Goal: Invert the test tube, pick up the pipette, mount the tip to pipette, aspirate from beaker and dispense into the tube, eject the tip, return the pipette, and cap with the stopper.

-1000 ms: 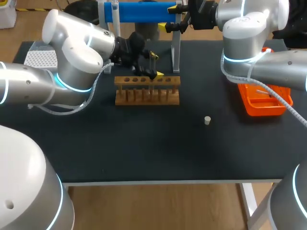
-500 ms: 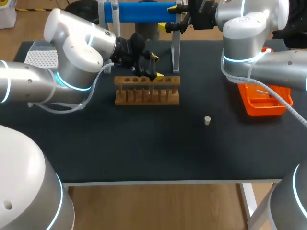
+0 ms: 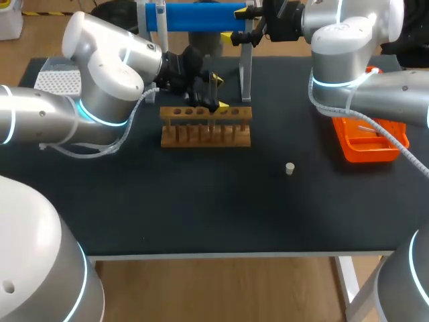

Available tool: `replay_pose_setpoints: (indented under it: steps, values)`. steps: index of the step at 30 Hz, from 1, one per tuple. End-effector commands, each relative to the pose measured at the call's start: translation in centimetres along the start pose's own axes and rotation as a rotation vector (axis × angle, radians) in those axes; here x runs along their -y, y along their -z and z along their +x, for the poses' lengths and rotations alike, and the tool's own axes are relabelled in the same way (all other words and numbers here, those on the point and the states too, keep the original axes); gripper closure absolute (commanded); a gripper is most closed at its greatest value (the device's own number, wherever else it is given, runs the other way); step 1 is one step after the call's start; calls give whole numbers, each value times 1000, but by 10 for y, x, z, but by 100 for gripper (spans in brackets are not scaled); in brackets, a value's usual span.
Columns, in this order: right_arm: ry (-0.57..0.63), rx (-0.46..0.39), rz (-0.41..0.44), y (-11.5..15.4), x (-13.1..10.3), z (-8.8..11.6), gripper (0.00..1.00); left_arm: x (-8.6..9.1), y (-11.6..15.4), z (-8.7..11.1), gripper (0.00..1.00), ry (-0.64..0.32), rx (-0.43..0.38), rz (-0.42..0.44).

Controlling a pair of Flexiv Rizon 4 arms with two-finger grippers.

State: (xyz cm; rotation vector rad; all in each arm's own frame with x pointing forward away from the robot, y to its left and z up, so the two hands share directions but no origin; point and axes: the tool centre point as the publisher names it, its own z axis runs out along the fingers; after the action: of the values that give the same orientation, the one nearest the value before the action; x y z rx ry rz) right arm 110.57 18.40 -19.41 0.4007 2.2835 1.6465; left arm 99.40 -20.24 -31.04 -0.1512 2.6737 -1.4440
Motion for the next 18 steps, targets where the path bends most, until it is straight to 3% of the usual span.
replay_pose_setpoints:
  steps: [1,10,14,18]
  values:
    - [0,0,-1,0,0,0,0,0,0,0,0,0,0,-1]
    - [0,0,-1,0,0,0,0,0,0,0,0,0,0,-1]
    - [7,13,20,22,8,11,0,0,0,0,0,0,0,-1]
    - [-5,46,48,62,26,28,0,0,0,0,0,0,0,-1]
